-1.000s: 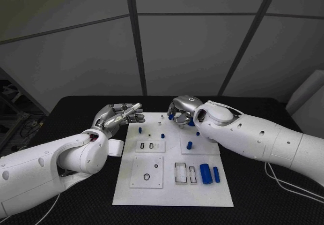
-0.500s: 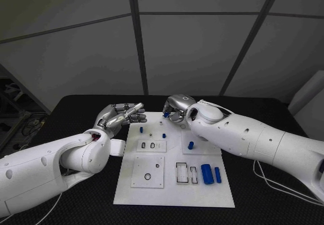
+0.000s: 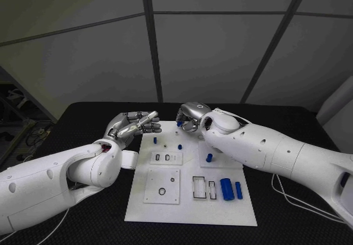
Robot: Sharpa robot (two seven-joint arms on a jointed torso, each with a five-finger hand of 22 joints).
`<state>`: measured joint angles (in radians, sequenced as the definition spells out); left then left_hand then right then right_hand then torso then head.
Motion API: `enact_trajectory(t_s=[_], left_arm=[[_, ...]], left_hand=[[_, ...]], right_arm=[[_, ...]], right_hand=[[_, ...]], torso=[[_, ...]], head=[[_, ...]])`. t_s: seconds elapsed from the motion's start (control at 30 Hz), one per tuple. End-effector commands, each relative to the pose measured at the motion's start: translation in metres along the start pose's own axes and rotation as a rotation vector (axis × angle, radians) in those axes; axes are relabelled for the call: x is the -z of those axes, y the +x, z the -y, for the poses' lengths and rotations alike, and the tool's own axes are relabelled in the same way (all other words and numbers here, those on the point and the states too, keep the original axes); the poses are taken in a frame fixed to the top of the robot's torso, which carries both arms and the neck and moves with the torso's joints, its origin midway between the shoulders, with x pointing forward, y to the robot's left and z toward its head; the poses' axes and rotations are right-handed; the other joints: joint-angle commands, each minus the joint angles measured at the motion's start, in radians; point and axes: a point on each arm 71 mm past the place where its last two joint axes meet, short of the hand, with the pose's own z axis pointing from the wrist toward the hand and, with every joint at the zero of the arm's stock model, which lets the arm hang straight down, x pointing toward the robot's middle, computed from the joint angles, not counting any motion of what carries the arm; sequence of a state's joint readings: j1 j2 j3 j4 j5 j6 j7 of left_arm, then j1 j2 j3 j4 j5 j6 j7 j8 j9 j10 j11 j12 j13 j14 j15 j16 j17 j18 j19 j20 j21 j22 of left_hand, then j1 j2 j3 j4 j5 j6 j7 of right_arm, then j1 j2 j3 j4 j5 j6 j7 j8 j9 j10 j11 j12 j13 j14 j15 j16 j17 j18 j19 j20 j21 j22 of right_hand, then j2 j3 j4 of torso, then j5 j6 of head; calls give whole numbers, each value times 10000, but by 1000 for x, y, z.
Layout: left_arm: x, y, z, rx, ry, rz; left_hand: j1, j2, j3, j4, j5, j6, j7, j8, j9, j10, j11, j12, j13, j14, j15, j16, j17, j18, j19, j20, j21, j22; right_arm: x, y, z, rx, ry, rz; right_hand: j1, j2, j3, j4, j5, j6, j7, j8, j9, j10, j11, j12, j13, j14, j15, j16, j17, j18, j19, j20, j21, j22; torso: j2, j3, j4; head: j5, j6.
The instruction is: Assemble the parts on the task board
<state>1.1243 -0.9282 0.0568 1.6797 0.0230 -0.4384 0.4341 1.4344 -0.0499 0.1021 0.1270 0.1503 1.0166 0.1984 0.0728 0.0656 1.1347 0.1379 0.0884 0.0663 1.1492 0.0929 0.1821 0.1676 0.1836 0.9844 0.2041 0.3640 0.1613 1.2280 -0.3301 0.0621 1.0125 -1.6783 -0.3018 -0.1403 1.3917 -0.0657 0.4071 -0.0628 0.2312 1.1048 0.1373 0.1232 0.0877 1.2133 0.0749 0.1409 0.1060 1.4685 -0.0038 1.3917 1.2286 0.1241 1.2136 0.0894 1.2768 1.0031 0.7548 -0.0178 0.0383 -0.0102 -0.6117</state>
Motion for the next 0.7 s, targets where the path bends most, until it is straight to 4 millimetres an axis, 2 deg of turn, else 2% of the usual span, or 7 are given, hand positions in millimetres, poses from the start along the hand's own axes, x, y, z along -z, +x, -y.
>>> enact_trajectory(t_s=[0.03,0.7], left_arm=[[-1,3,2,13,68,-213],[-1,6,3,2,51,-375]], left_hand=[[11,48,65,-11,-36,23,55,-30,-13,-2,70,-65,-6,-37,35,-49,9,-21,63,-30,64,4],[1,31,62,-24,-50,6,61,-46,-14,-18,80,-87,-6,-55,45,-78,16,-25,61,-25,57,-1]], right_arm=[[-2,-1,0,12,73,-17],[-5,6,6,293,512,-610]], right_hand=[[-110,-13,29,70,-15,-36,27,-17,145,-47,-25,-70,-15,458,-3,48,5,-128,24,67,48,9],[-159,-35,47,92,-48,-98,42,-56,145,-107,-5,-117,-10,451,16,55,-2,-120,-18,83,37,-18]], torso=[[7,3,-23],[24,10,-33]], head=[[17,-5],[19,-23]])
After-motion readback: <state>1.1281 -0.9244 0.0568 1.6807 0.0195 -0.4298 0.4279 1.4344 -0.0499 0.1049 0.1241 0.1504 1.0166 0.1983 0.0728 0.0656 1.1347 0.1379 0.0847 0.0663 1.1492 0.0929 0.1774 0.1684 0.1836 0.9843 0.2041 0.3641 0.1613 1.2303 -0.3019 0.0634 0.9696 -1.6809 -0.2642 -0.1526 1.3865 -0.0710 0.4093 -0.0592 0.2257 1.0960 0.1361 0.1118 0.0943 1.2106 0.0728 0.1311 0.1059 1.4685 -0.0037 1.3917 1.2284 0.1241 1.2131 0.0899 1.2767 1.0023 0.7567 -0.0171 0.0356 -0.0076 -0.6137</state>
